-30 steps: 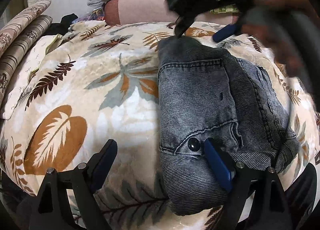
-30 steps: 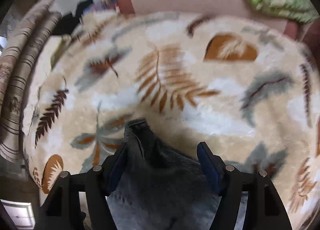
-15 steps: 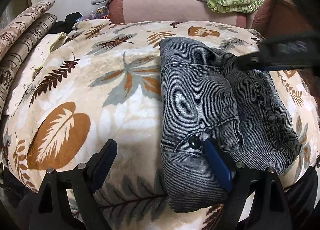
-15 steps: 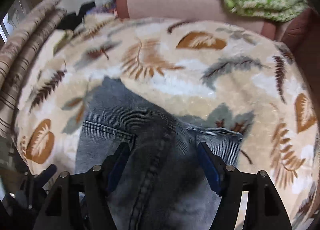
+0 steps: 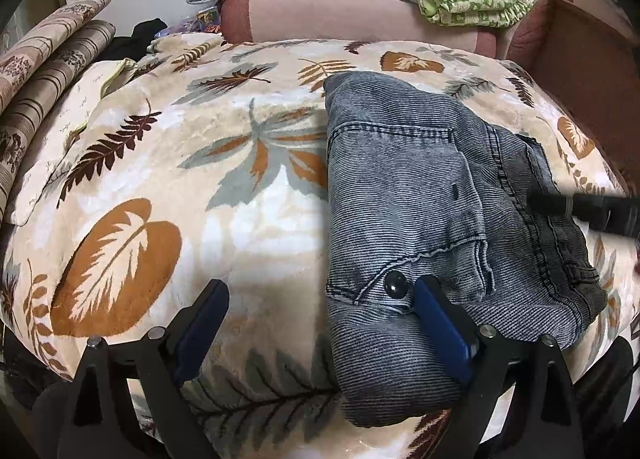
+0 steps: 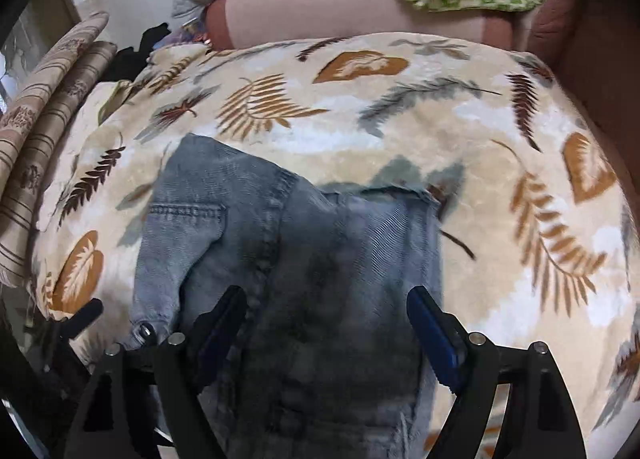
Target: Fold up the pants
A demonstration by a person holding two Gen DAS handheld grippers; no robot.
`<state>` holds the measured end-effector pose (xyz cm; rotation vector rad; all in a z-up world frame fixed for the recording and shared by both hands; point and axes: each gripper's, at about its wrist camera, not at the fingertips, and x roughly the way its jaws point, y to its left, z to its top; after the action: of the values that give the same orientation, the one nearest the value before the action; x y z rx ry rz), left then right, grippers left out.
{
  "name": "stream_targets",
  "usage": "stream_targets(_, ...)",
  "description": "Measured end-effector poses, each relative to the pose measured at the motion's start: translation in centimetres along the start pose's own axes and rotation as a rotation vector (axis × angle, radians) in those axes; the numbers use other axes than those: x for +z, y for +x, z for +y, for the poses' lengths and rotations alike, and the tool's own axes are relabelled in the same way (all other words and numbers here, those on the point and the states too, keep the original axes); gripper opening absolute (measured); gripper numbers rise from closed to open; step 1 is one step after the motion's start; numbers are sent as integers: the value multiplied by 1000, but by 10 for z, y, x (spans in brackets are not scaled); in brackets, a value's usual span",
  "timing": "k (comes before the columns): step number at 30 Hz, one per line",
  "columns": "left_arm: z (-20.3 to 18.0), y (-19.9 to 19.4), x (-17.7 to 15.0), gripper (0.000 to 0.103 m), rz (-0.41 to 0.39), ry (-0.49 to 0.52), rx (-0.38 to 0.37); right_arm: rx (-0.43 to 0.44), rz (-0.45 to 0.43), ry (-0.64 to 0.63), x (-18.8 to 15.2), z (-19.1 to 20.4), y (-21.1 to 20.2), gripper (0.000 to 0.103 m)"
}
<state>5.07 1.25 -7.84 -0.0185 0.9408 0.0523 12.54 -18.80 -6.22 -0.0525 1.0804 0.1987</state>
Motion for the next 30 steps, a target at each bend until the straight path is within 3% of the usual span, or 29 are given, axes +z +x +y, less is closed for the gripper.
stream_targets(1, 0, 1, 0, 94, 4, -4, -2, -9, 29, -10, -7, -2, 10, 85)
stream_targets(5, 0, 1, 0, 95, 1, -2, 2, 31, 3, 56, -8, -14, 2, 89)
stream_targets(10, 0, 1, 1, 95, 7, -7, 3, 25, -99, 54, -21, -15, -34, 89)
stream_targets(13, -2, 1, 1, 95, 12, 4, 11, -4, 7, 18, -41, -16, -3, 89)
stream_targets(16, -1, -1, 3, 95, 16, 12, 15, 47, -11, 115, -42, -28, -6, 91)
stream_targets(21, -1, -2, 5, 95, 28, 12, 19, 16, -129, 96, -48, -24, -35, 91)
stream_targets(24, -3, -2, 5, 95, 30, 17, 36, -2, -28, 69, -58, -26, -5, 92)
stream_targets(25, -4, -4, 4, 95, 19, 21, 44, 16, -52, 117, -59, -33, -7, 94)
stream_targets(30, -7, -6, 5, 95, 21, 37, 62, 12, -61, 100, -61, -31, -9, 96)
